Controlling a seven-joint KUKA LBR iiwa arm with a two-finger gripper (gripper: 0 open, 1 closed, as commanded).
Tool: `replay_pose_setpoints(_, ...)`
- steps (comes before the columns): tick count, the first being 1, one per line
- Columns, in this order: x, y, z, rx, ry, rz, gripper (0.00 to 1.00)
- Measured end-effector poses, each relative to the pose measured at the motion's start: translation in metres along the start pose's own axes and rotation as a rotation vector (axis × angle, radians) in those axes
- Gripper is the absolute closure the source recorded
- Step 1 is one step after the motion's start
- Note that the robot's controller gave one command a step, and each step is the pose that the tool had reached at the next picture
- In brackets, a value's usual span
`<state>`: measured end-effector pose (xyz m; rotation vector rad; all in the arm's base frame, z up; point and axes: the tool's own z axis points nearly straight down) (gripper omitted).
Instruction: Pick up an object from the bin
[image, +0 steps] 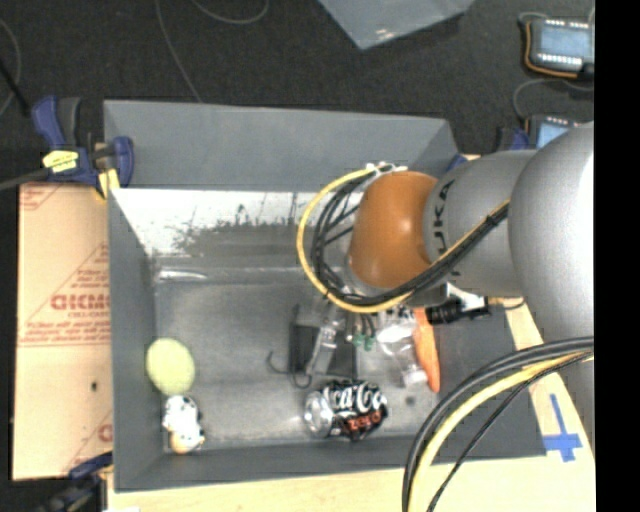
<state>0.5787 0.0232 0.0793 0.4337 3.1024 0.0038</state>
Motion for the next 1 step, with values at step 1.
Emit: replay_pose_setpoints(1,0.0005,-0.0208,0.0082,-0.004,-0.006,0.154,1.0)
